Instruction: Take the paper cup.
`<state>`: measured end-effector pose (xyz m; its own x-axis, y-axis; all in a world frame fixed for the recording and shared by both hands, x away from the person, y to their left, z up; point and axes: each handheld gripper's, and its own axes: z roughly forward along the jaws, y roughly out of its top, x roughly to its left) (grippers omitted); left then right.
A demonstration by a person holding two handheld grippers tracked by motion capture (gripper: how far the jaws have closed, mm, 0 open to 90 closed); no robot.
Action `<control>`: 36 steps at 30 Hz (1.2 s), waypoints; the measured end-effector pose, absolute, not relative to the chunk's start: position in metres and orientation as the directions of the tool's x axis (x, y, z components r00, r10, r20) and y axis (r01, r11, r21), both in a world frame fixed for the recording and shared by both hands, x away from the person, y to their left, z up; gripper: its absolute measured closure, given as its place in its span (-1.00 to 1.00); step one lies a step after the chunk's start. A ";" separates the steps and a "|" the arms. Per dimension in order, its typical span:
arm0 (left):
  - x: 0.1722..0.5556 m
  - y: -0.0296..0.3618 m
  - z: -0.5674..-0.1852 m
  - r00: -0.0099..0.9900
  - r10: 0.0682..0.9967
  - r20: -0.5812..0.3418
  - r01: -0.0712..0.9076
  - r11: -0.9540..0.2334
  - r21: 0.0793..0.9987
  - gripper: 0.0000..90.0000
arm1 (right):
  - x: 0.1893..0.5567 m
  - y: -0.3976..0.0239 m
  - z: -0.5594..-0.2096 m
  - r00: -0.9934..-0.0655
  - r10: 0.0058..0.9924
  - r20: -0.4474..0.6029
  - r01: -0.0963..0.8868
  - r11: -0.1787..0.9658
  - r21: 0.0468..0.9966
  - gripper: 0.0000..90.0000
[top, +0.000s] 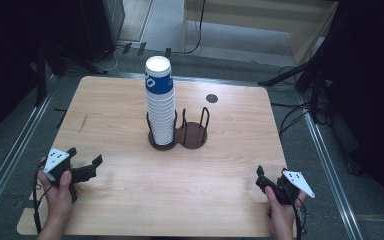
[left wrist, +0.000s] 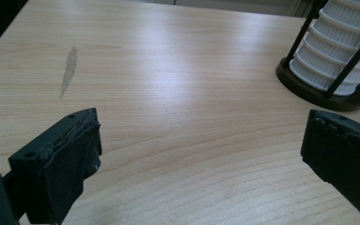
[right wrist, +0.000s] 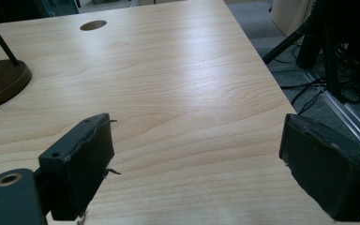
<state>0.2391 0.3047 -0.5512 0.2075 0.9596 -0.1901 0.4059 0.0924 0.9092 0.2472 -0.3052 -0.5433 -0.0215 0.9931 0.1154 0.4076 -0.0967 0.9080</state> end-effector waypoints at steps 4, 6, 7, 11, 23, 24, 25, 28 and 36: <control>0.239 0.310 -0.552 0.195 0.954 -0.228 0.426 0.127 0.895 -1.00 | 0.246 -0.309 -0.543 -0.014 0.990 0.142 0.402 -0.125 0.907 -0.80; 0.235 0.312 -0.552 0.181 0.951 -0.252 0.414 0.159 0.897 -1.00 | 0.246 -0.310 -0.542 -0.012 0.988 0.154 0.403 -0.137 0.905 -0.80; 0.233 0.313 -0.552 0.181 0.951 -0.249 0.400 0.161 0.902 -1.00 | 0.246 -0.311 -0.542 -0.007 0.987 0.159 0.402 -0.143 0.904 -0.80; 0.235 0.312 -0.552 0.206 0.947 -0.246 0.416 0.143 0.898 -1.00 | 0.245 -0.310 -0.540 -0.015 0.987 0.157 0.399 -0.138 0.906 -0.71; 0.239 0.305 -0.551 0.222 0.952 -0.212 0.445 0.094 0.891 -1.00 | 0.247 -0.275 -0.498 -0.075 0.987 0.140 0.338 -0.107 0.935 -0.72; 0.239 0.305 -0.551 0.220 0.952 -0.212 0.445 0.096 0.890 -1.00 | 0.247 -0.275 -0.498 -0.075 0.987 0.140 0.338 -0.107 0.935 -0.72; 0.240 0.305 -0.552 0.217 0.953 -0.212 0.445 0.097 0.890 -1.00 | 0.249 -0.273 -0.496 -0.079 0.989 0.124 0.337 -0.091 0.937 -0.72; 0.241 0.305 -0.552 0.214 0.952 -0.217 0.454 0.100 0.885 -1.00 | 0.251 -0.266 -0.491 -0.096 0.988 0.119 0.344 -0.080 0.936 -0.74; 0.241 0.305 -0.551 0.215 0.952 -0.217 0.458 0.098 0.883 -1.00 | 0.260 -0.238 -0.476 -0.141 0.986 0.093 0.338 -0.040 0.940 -0.79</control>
